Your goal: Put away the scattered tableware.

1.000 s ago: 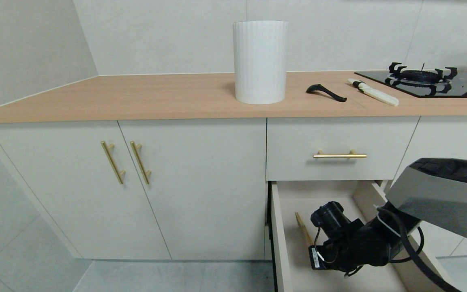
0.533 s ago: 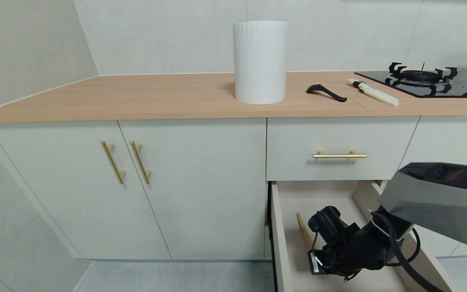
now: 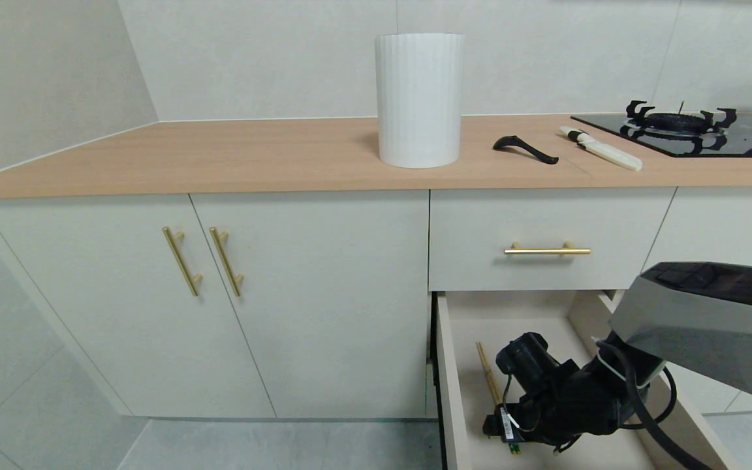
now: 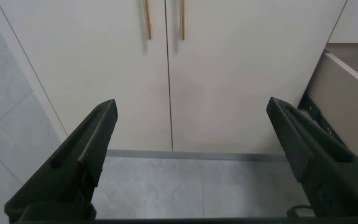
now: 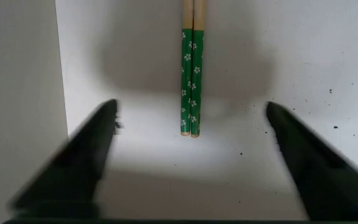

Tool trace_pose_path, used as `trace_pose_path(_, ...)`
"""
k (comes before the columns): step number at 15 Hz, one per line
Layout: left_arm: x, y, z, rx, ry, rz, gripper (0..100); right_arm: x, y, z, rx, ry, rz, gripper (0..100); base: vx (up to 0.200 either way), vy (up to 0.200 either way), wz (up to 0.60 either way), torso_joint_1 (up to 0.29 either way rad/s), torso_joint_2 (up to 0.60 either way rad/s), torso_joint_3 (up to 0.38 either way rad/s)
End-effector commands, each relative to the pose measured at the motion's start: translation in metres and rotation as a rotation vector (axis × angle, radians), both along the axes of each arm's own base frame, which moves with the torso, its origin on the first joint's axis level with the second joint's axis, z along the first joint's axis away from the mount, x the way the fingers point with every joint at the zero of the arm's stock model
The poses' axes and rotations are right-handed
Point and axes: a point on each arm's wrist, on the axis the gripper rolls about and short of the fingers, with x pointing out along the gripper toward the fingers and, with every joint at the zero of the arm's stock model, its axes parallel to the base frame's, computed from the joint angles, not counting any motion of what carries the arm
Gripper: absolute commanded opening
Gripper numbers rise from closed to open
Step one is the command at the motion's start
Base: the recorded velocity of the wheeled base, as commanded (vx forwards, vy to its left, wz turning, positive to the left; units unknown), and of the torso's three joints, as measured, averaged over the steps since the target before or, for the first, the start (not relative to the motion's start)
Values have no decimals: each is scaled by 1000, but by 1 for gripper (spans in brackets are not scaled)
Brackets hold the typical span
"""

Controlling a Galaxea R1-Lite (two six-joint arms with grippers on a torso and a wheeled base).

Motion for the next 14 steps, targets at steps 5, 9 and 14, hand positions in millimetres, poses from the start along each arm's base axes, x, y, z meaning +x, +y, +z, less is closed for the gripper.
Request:
trace_pose_path(5, 0, 0, 0, 0, 0, 0, 100, -6, -4, 27, 20, -47, 4, 100, 0, 0, 0, 0, 0, 0)
trace_pose_path(9, 0, 0, 0, 0, 0, 1, 100, -27, -34, 114, 89, -264, 10, 100, 0, 0, 0, 0, 0, 0)
trace_pose_path(14, 0, 0, 0, 0, 0, 0, 100, -48, -64, 175, 43, -493, -7, 100, 0, 0, 0, 0, 0, 0)
